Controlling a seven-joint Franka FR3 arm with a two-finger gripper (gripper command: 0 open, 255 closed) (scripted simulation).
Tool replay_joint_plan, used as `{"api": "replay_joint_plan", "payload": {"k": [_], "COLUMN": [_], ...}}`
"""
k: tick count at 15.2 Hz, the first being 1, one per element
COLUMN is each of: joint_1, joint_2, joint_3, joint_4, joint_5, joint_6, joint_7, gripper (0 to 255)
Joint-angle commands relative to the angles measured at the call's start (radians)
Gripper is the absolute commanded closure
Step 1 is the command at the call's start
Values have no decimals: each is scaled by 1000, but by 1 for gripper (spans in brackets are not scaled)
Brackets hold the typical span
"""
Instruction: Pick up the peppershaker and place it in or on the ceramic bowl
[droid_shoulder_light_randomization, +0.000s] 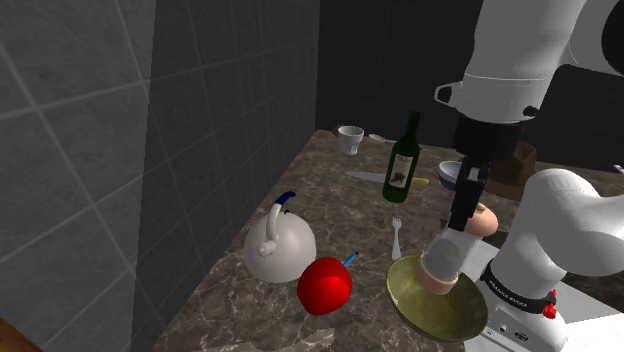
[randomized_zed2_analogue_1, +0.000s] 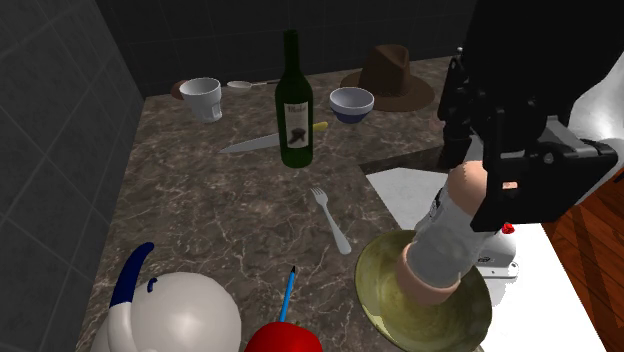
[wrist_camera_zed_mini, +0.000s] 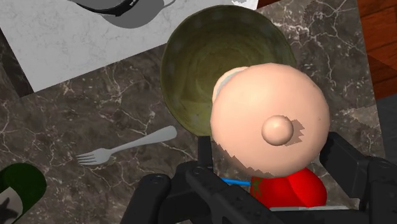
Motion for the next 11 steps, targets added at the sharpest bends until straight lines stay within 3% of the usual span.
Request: {"api": "replay_joint_plan", "payload": {"k": [1, 11], "joint_1": [3, 13], "joint_2": [-6, -20], "joint_3": [8, 29], "joint_4": [-29, -95], "joint_5": [8, 28], "joint_6": [23, 75], "joint_7": [-3, -7], "gripper": [255, 255]}}
